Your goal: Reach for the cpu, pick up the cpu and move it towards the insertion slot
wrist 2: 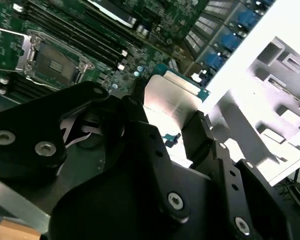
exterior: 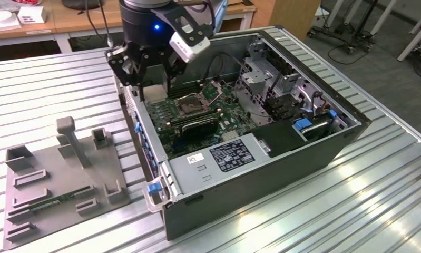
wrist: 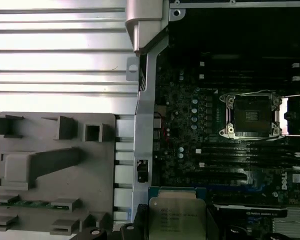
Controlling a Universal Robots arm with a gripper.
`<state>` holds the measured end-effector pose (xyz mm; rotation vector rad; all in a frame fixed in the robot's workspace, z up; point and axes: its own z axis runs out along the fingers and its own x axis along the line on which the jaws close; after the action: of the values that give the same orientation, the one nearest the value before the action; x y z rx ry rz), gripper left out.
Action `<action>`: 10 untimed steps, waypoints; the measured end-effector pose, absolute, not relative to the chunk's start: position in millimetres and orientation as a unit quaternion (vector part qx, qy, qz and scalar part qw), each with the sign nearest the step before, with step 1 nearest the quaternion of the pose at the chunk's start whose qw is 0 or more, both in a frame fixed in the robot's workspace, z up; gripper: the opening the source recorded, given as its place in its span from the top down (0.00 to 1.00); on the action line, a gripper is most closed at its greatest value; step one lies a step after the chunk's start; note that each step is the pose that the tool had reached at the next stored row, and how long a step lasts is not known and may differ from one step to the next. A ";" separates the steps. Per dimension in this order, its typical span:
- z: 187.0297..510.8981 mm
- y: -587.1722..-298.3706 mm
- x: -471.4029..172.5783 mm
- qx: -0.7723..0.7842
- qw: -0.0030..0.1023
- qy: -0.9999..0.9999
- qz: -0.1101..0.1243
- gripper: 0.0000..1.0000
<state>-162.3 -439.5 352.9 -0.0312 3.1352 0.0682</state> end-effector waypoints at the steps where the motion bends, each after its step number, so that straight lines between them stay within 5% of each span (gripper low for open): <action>1: 352.9 -439.5 -159.7 -0.010 0.003 1.000 0.022 0.46; 10: 352.9 -439.5 -130.9 -0.010 0.003 1.000 0.022 0.46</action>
<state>-130.9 -439.5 352.9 -0.0314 3.1353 0.0683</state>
